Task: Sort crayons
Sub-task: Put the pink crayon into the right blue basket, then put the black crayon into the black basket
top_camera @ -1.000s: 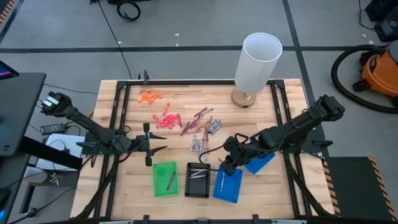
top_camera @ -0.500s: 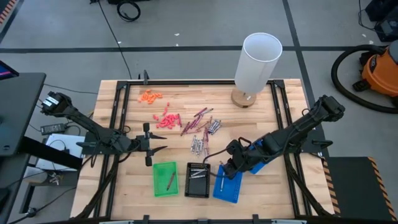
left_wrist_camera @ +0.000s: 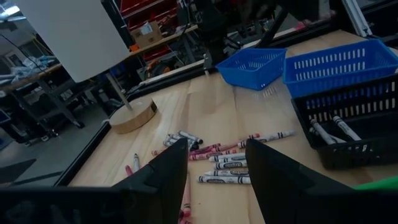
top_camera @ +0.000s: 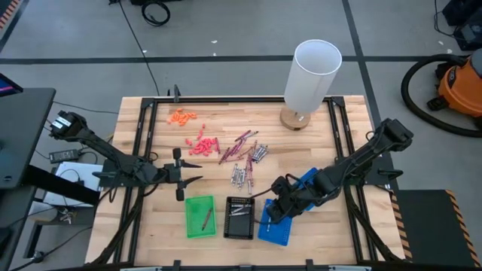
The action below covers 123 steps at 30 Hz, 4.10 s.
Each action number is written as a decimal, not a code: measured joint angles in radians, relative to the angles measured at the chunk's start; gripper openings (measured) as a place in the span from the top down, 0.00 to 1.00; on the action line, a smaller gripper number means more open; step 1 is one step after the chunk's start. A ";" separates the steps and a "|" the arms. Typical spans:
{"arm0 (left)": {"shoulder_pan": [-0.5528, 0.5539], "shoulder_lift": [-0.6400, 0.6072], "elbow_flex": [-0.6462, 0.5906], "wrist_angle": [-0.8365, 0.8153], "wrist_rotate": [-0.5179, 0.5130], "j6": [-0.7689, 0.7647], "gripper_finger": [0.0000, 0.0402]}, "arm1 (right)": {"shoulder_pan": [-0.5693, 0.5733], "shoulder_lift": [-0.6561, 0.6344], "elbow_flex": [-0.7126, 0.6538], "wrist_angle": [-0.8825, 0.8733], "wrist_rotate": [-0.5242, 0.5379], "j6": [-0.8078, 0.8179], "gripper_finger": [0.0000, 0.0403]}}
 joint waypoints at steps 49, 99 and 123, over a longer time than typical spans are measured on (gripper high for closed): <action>-0.001 0.000 0.000 -0.008 0.000 -0.002 0.57 | -0.072 -0.086 -0.002 -0.769 -0.028 0.234 0.91; -0.001 0.000 0.000 -0.008 0.000 -0.006 0.57 | -0.343 -0.005 -0.034 -0.305 0.051 -0.571 0.67; -0.001 0.000 0.000 -0.049 0.001 -0.030 0.57 | -0.554 0.160 -0.053 0.023 -0.055 -1.360 0.64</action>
